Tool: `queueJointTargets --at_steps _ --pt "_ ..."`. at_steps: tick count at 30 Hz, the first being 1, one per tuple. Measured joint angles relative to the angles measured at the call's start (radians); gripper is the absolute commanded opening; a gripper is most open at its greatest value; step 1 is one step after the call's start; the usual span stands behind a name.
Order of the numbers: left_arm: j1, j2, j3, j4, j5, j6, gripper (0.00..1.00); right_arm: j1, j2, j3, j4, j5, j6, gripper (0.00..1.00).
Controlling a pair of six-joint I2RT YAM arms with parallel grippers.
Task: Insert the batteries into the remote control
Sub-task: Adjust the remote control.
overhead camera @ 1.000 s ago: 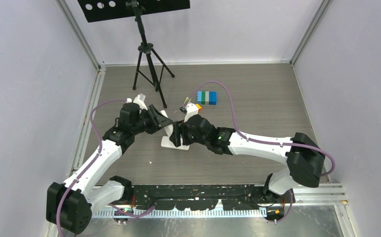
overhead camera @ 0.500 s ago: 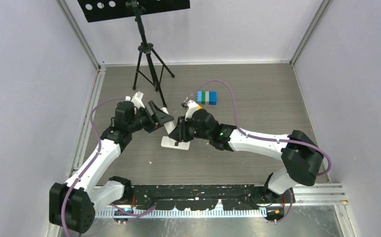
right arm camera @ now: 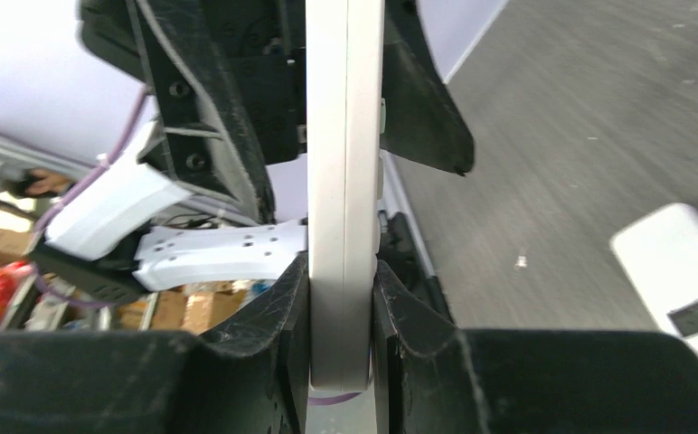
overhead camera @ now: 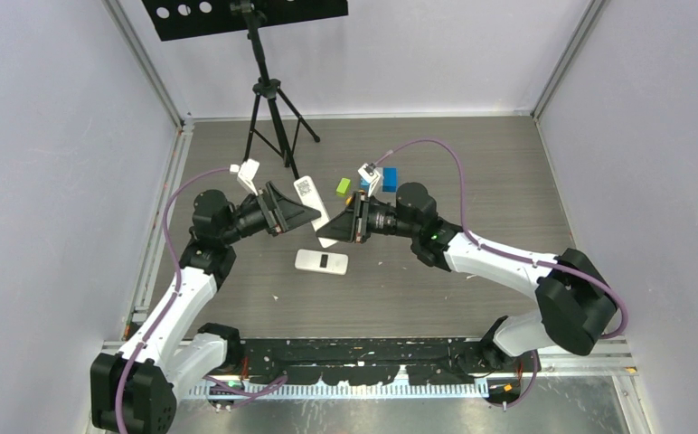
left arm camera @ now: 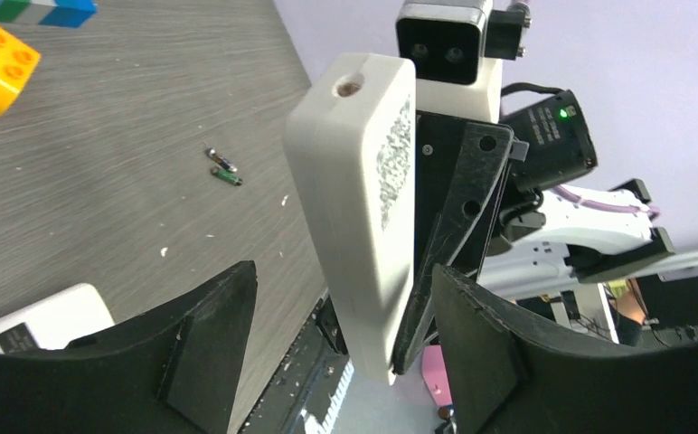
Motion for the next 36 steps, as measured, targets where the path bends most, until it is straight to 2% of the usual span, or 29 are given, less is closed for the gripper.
queueJointTargets --at_steps 2,7,14,15,17,18,22,24,30,36 --pt "0.000 0.000 0.000 0.021 0.021 -0.018 0.65 -0.002 0.008 -0.004 0.056 -0.039 0.042 0.10" --pt "0.000 -0.002 0.000 0.075 0.058 -0.072 0.44 -0.005 0.037 -0.006 0.159 -0.114 0.115 0.10" --pt "0.000 -0.003 0.000 0.118 0.075 -0.105 0.34 -0.013 0.052 -0.006 0.176 -0.159 0.128 0.11" --pt "0.000 -0.003 0.000 0.122 0.077 -0.111 0.28 -0.016 0.054 -0.006 0.177 -0.168 0.128 0.11" --pt "0.000 -0.002 0.000 0.126 0.082 -0.124 0.08 -0.020 0.057 -0.006 0.185 -0.178 0.125 0.11" --pt "0.000 -0.002 0.000 0.131 0.086 -0.132 0.00 -0.022 0.058 -0.006 0.189 -0.188 0.125 0.15" --pt "0.000 -0.002 0.000 0.159 0.094 -0.148 0.00 -0.029 0.059 -0.008 0.213 -0.196 0.122 0.58" --pt "0.000 -0.002 0.000 0.164 0.093 -0.146 0.00 -0.031 0.057 -0.019 0.213 -0.168 0.124 0.67" --pt "0.000 -0.008 -0.027 0.198 0.012 -0.156 0.00 -0.012 0.042 -0.073 0.198 0.024 0.165 0.76" --pt "0.002 -0.015 -0.070 0.285 -0.108 -0.243 0.00 0.129 0.008 -0.103 0.195 0.402 0.232 0.77"
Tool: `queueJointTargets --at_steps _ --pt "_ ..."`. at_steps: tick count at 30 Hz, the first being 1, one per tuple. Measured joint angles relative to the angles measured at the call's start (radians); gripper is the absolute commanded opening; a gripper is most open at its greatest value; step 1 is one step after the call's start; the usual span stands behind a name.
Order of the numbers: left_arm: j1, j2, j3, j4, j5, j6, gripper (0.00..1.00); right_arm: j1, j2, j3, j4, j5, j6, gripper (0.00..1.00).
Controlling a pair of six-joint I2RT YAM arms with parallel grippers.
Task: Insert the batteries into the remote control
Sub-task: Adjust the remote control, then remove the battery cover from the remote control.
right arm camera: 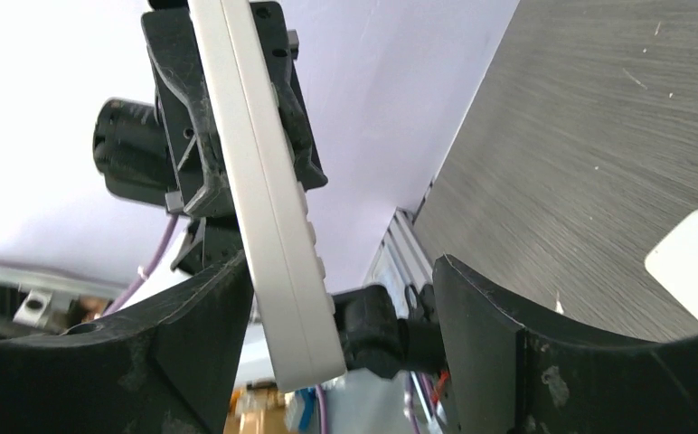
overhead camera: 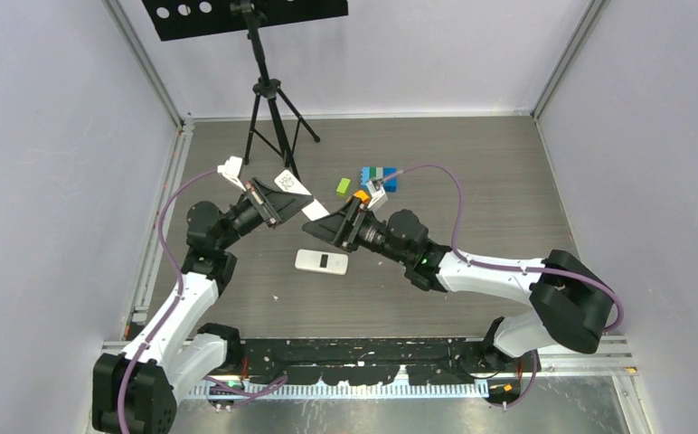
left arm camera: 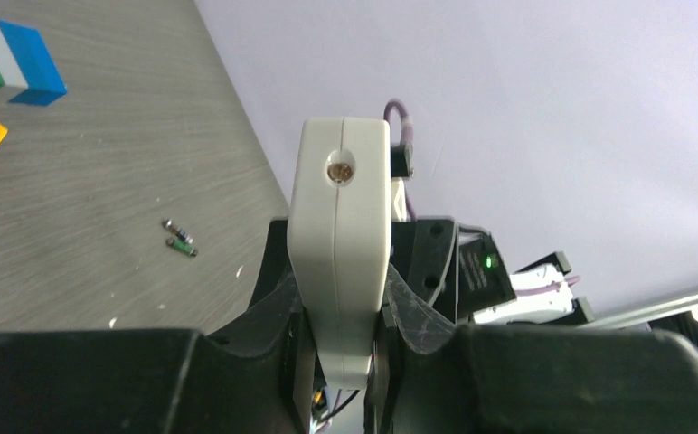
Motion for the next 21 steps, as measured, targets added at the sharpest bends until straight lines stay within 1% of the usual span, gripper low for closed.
queueJointTargets --at_steps 3,6,11,16,18,21 --pt "0.000 0.000 -0.016 0.058 -0.042 -0.051 0.00 0.055 -0.003 0.000 -0.012 0.137 0.007 0.77" --pt "0.000 -0.001 -0.031 0.089 -0.087 -0.086 0.00 0.066 -0.003 0.003 0.000 0.214 0.010 0.75" --pt "0.000 -0.012 -0.047 0.102 -0.124 -0.128 0.00 0.064 -0.003 0.021 0.026 0.278 0.006 0.77" --pt "0.000 -0.023 -0.048 0.108 -0.132 -0.148 0.00 0.059 -0.002 0.035 0.072 0.297 0.009 0.78" --pt "0.000 -0.023 -0.048 0.108 -0.132 -0.156 0.00 0.058 0.000 0.041 0.075 0.303 0.020 0.74" --pt "0.000 -0.024 -0.048 0.118 -0.131 -0.163 0.00 0.058 0.009 0.055 0.068 0.304 0.037 0.60"
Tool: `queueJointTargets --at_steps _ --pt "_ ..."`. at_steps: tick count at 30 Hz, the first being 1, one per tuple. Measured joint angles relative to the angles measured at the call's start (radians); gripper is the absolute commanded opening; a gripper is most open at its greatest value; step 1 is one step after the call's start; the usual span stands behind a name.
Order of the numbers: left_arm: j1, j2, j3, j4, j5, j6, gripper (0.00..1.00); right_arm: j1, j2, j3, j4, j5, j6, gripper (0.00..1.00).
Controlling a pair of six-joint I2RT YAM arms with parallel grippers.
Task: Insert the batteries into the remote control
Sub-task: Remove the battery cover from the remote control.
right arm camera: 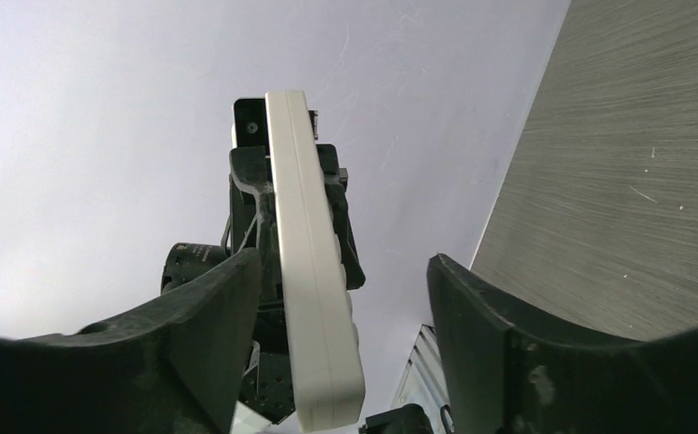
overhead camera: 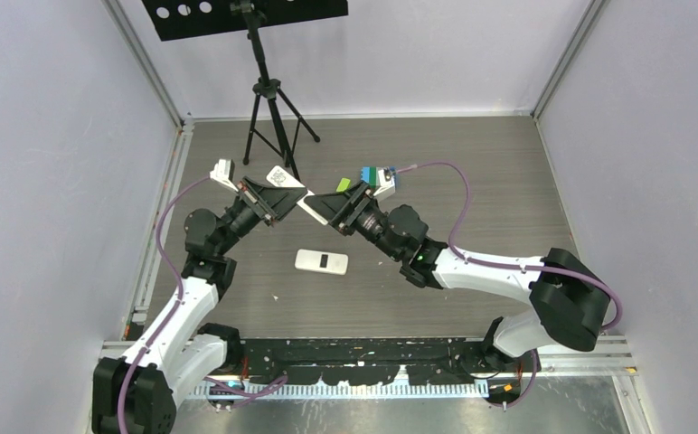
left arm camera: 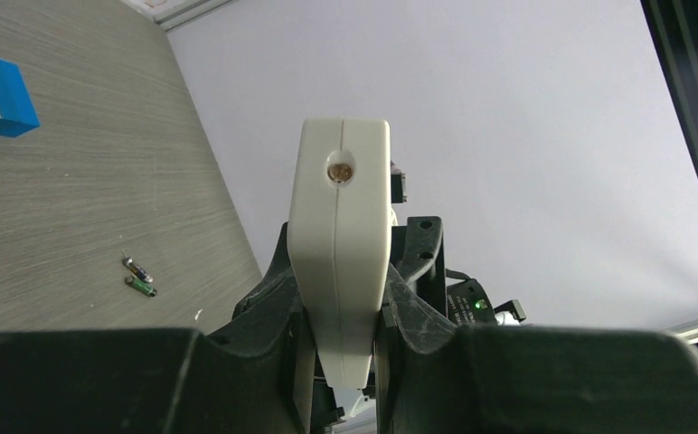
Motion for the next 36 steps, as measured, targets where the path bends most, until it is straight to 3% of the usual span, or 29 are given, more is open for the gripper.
queueJointTargets --at_steps 4,6,15,20,24,29,32,36 --pt "0.000 -0.005 0.000 0.010 -0.001 -0.001 0.00 0.000 0.010 0.029 -0.021 -0.006 0.021 0.36" --pt "0.000 -0.006 0.000 0.011 -0.002 -0.002 0.00 0.000 0.011 0.042 -0.017 -0.011 0.032 0.29" --pt "-0.007 -0.010 0.000 0.006 -0.043 -0.094 0.00 -0.009 0.011 0.010 0.066 -0.028 0.056 0.19" --pt "-0.027 -0.021 0.000 -0.036 -0.059 -0.101 0.00 -0.022 0.011 -0.035 0.132 -0.047 0.077 0.22" --pt "-0.033 -0.033 0.000 -0.083 -0.069 -0.093 0.00 -0.029 0.002 -0.042 0.101 -0.057 0.095 0.44" --pt "-0.005 -0.032 0.000 -0.095 -0.153 -0.082 0.00 -0.072 -0.045 -0.042 -0.042 -0.056 0.117 0.60" --pt "-0.001 -0.027 -0.005 -0.097 -0.179 -0.076 0.00 -0.089 -0.047 -0.042 -0.085 -0.063 0.137 0.59" --pt "-0.001 -0.021 -0.018 -0.099 -0.191 -0.071 0.00 -0.102 -0.047 -0.042 -0.110 -0.087 0.153 0.48"
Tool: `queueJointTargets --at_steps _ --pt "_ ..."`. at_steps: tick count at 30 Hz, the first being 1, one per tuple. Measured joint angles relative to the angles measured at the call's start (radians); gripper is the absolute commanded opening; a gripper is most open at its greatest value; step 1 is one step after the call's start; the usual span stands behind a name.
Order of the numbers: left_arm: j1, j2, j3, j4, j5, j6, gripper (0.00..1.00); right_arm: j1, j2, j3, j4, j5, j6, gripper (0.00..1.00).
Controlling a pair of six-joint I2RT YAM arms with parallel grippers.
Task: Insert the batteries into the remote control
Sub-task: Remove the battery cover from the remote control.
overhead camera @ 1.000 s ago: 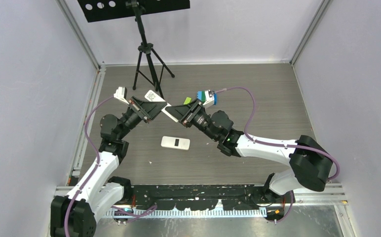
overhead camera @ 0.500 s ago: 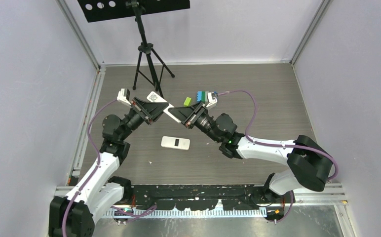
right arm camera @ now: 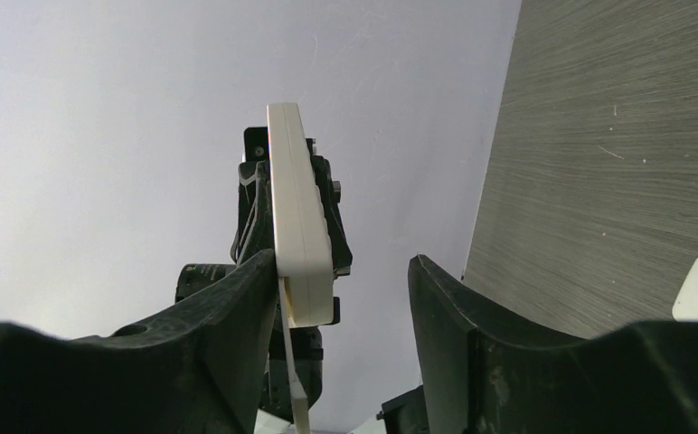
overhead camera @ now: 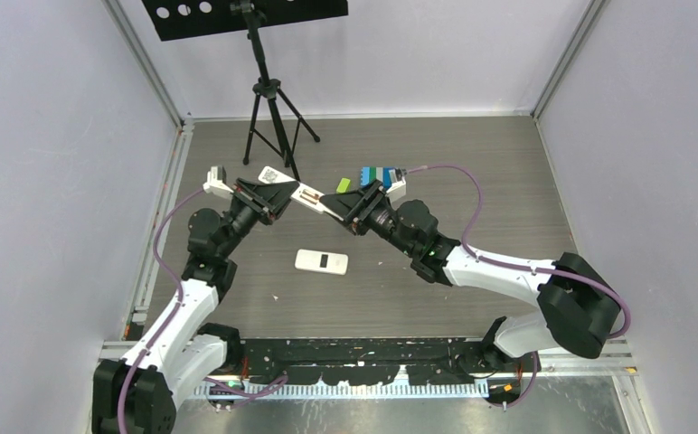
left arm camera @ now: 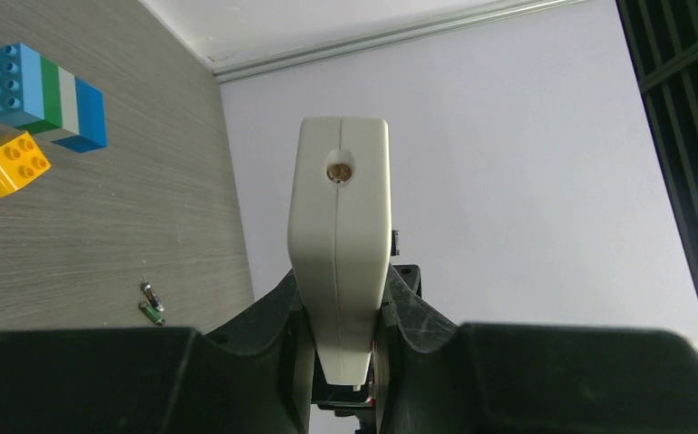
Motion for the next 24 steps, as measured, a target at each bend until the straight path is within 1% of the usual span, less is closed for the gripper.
queueJointTargets --at_steps 5,8,13,14,18,22,24 --pt "0.000 0.016 -0.002 -0.002 -0.002 0.039 0.00 -0.018 0.000 0.000 -0.019 -0.028 0.021 0.43" --pt "0.000 0.026 -0.002 -0.006 -0.001 0.080 0.00 -0.034 0.003 0.006 -0.051 -0.064 0.043 0.32" --pt "0.000 0.034 -0.003 -0.027 -0.013 0.150 0.00 -0.057 0.024 0.032 -0.101 -0.117 0.072 0.10" --pt "0.000 0.034 -0.005 -0.032 -0.016 0.162 0.00 -0.059 0.027 0.032 -0.106 -0.124 0.076 0.08" --pt "-0.001 0.035 -0.012 -0.048 -0.023 0.208 0.00 -0.066 0.032 0.032 -0.142 -0.145 0.085 0.01" --pt "-0.004 0.035 -0.015 -0.066 -0.024 0.257 0.00 -0.073 0.038 0.029 -0.163 -0.164 0.089 0.00" --pt "-0.005 0.040 -0.016 -0.080 -0.037 0.306 0.00 -0.082 0.040 0.024 -0.168 -0.181 0.093 0.00"
